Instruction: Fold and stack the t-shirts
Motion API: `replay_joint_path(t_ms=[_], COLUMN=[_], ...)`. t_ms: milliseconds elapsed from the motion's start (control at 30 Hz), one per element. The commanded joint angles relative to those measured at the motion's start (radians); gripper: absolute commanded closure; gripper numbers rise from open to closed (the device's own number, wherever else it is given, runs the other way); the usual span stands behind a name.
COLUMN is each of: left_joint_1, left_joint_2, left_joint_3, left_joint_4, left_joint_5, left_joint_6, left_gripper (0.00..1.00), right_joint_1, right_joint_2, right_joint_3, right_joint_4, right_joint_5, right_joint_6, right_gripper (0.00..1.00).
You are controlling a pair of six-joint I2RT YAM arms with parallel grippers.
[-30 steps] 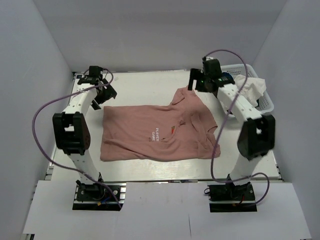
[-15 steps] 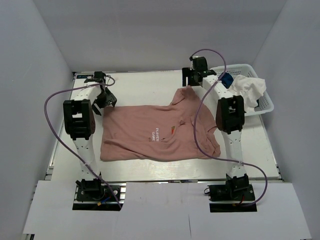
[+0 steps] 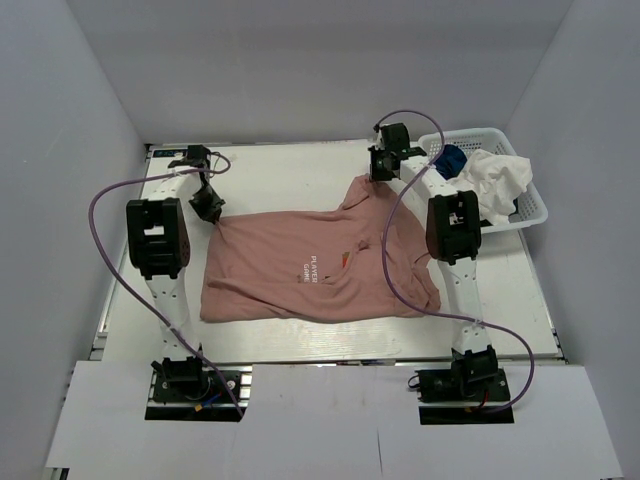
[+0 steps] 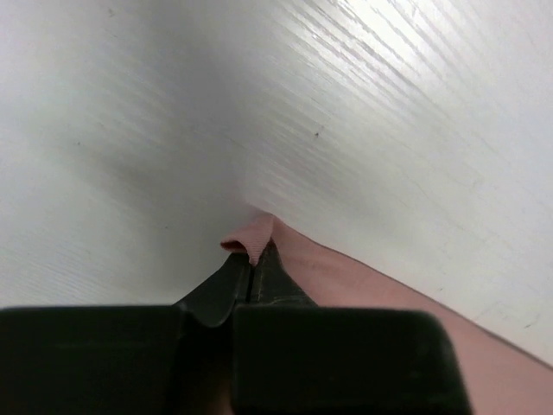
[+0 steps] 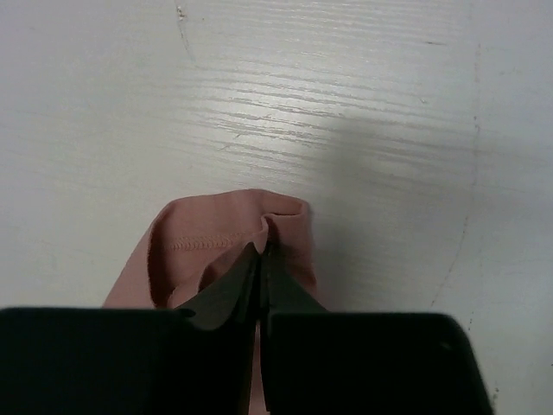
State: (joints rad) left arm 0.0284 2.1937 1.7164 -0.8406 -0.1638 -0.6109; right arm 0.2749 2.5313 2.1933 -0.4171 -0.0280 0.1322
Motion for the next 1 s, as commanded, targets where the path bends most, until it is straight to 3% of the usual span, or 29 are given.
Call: replay_joint_path(t_ms=[0,200,333,433,567,733,967], left_joint_1=[-0.004,-0.015,-0.015,-0.015,-0.015,-0.024,-0.024], left_joint_2=[-0.046,-0.09,-0.163,-0.24,-0.349,-0.469,-0.63], left_joint_3=[-0.047,-0.003,-0.012,-0.064,-0.177,-0.293,-0.486], left_joint_4=[0.025,0.032,0.032,0.046,0.089,0.113,0.149], left_joint_5=[0.038,0.043,0.02,0.02,0.047,0.067,0.076], left_joint_6=[0.034,0.109,0.128,0.146,0.158,0.158,0.138], left_gripper=[1.0,1.0,1.0,1.0,1.0,1.0,1.0], right_joint_1=[-0.003,0.003,0.001,0.003,0.001,0.004,0.006], right_joint_2=[-0.048,-0.263,-0.437,-0.579,-0.802,-1.04,-1.319], right_joint_3=[-0.049,-0.136,-0.352,-0.472,-0.781,-1.021,-1.225], right_joint_4=[0.035,0.112,0.176,0.195,0.277,0.274,0.204], right_joint_5=[-0.014,0.06,0.068,0.066,0.002,0.082,0.128], right_joint_6=[0.014,-0.023,-0.071,-0.086,-0.097,-0.072,-0.057], right_gripper=[1.0,1.0,1.0,1.0,1.0,1.0,1.0])
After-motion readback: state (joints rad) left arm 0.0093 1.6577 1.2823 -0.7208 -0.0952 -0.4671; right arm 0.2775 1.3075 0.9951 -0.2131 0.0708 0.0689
